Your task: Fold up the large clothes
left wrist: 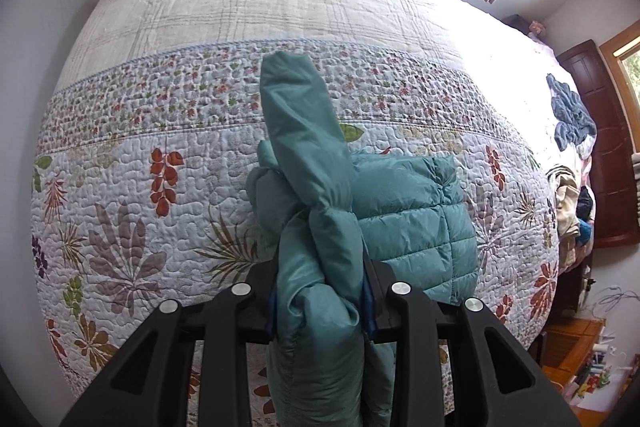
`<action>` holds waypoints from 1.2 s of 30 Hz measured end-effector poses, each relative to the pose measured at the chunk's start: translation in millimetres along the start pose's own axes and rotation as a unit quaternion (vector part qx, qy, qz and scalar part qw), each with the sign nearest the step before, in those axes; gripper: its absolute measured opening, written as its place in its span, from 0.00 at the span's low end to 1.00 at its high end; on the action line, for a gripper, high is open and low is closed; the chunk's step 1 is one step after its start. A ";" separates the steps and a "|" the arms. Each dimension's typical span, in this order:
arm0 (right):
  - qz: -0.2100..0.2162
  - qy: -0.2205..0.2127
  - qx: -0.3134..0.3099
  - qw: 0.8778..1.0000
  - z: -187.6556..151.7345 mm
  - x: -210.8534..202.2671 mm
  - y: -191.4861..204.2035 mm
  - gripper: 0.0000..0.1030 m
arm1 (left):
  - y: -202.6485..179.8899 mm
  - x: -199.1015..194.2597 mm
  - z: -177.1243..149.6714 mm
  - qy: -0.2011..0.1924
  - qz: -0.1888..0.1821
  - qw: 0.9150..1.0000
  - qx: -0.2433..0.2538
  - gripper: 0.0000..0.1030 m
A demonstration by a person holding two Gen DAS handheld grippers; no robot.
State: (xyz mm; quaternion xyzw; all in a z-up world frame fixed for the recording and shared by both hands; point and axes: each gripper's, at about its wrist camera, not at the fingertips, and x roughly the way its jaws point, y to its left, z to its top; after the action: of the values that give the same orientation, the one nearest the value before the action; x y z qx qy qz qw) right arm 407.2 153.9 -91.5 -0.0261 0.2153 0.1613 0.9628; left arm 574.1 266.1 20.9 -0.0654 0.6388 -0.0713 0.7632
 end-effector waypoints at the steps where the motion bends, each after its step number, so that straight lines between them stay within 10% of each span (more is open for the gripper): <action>1: 0.001 0.001 0.008 1.000 -1.0 -0.4 -5.4 0.28 | -5.8 1.8 0.6 0.001 0.002 1.000 0.003 0.30; 36: -0.001 0.033 0.167 0.985 -61.4 -3.1 -119.5 0.28 | -156.2 104.3 -0.6 0.032 0.059 0.995 0.070 0.32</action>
State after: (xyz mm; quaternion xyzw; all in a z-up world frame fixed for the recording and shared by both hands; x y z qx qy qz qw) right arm 418.1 32.5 -148.0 0.1293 0.2706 0.1216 0.9462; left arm 587.7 92.8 -50.2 0.0287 0.6593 -0.0725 0.7478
